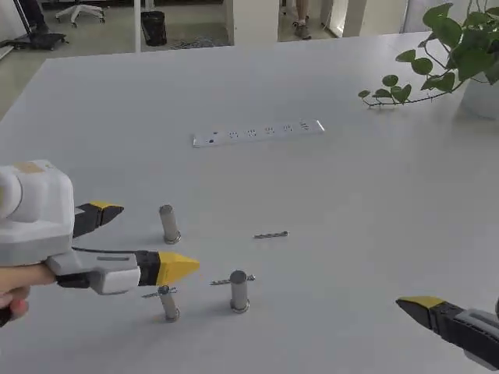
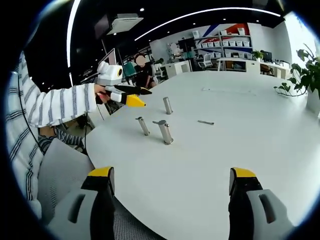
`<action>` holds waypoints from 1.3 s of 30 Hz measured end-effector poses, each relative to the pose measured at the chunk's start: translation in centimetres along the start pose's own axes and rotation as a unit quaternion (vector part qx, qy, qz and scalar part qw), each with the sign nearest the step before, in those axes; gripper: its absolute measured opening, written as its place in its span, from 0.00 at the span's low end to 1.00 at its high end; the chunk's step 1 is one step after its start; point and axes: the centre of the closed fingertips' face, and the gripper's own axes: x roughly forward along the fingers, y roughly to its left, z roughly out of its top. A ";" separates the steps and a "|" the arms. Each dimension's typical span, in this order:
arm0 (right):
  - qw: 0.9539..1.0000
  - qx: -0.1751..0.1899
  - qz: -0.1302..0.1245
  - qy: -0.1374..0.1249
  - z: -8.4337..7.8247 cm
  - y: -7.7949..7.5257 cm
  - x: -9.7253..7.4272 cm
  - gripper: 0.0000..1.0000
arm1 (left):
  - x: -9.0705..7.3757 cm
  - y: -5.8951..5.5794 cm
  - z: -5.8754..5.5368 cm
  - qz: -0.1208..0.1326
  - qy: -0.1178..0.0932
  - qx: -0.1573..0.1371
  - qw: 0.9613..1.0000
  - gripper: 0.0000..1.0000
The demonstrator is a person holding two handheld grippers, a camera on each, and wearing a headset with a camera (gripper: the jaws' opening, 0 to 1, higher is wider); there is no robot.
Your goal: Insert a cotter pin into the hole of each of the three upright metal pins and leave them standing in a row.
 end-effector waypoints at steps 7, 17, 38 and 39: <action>1.000 0.000 -0.004 0.007 -0.4 0.2 -0.2 0.94 | 1.6 2.3 0.4 0.023 0.022 0.004 0.999 0.88; 1.000 0.008 -0.011 -0.001 -0.1 -0.1 -0.8 0.93 | 4.2 3.5 -1.5 0.041 0.083 0.051 0.994 0.77; 1.000 0.015 -0.020 0.002 -0.5 -0.4 -1.0 0.91 | 6.6 4.4 -3.3 0.061 0.112 0.049 0.991 0.32; 1.000 0.016 -0.021 0.001 -0.5 -0.4 -1.0 0.91 | 6.7 4.4 -3.3 0.060 0.114 0.049 0.990 0.30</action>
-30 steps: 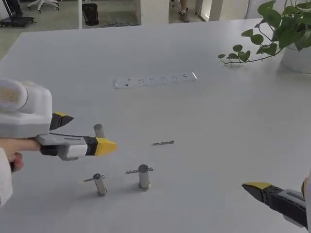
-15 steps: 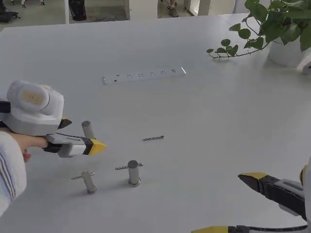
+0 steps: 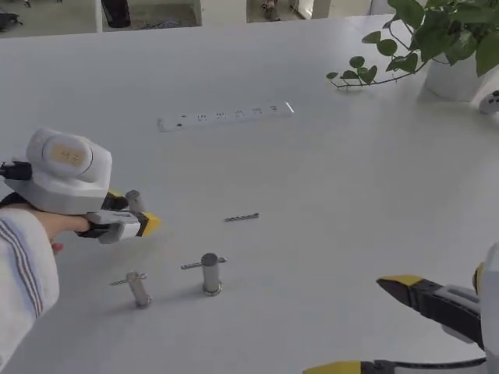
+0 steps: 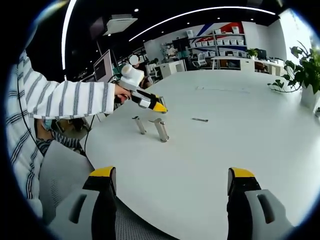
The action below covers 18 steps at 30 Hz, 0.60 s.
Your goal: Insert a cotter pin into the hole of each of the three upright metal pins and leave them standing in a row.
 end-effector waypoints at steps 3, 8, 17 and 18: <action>1.000 0.000 0.001 0.001 -0.1 0.0 0.0 0.91 | 0.0 0.2 0.0 0.006 -0.001 -0.003 1.000 0.24; 1.000 0.004 0.001 -0.008 0.3 0.2 -0.1 0.90 | -0.2 1.0 0.1 0.019 -0.005 -0.013 1.000 0.16; 1.000 0.002 -0.008 -0.006 0.0 -0.1 -0.4 0.90 | -0.4 1.1 0.2 0.017 -0.009 -0.017 1.000 0.10; 1.000 0.001 -0.007 -0.007 0.0 -0.1 -0.5 0.89 | -0.4 1.1 0.2 0.017 -0.010 -0.019 1.000 0.10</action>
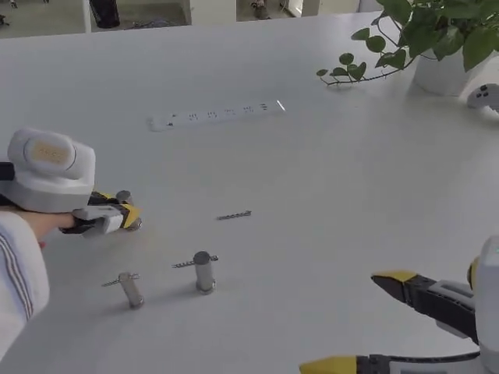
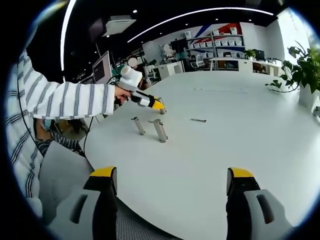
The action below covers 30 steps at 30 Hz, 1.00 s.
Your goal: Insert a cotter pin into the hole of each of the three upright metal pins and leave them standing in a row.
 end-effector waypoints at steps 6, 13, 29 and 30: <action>1.000 0.002 -0.001 -0.001 0.0 -0.1 -0.1 0.88 | 0.0 -0.1 -0.1 -0.010 -0.009 0.002 1.000 0.10; 1.000 0.001 0.002 -0.003 0.1 0.2 0.0 0.88 | -0.1 0.0 0.0 -0.009 -0.018 0.005 1.000 0.09; 1.000 -0.009 0.011 -0.011 1.3 0.7 0.6 0.88 | -3.6 1.0 0.6 -0.002 -0.025 -0.016 1.000 0.09; 1.000 -0.011 0.012 -0.010 1.4 0.8 0.7 0.88 | -3.9 1.0 0.5 -0.001 -0.024 -0.016 1.000 0.09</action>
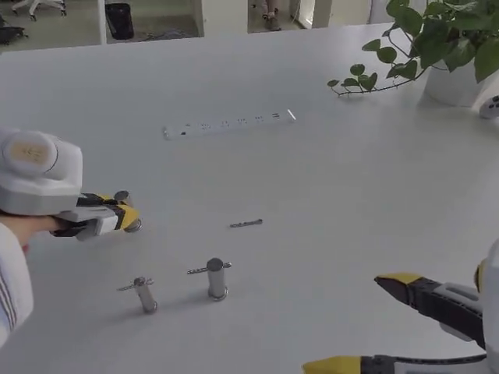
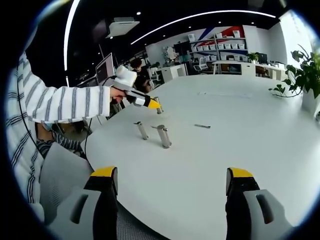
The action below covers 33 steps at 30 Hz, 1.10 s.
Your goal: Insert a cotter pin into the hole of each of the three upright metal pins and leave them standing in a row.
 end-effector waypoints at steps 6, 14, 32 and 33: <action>1.000 -0.007 0.008 0.002 0.0 0.4 0.4 0.88 | -2.9 0.2 -0.4 0.007 -0.005 0.012 1.000 0.09; 1.000 -0.012 0.016 -0.003 0.8 0.5 1.2 0.88 | -7.1 0.6 -0.7 0.006 -0.041 -0.033 0.999 0.09; 0.998 -0.046 0.047 0.015 1.7 1.7 3.0 0.89 | -15.6 -0.2 -3.8 0.049 -0.051 -0.037 0.997 0.09; 0.998 -0.047 0.048 0.016 1.6 1.8 3.0 0.89 | -15.8 -0.4 -4.2 0.053 -0.052 -0.039 0.997 0.09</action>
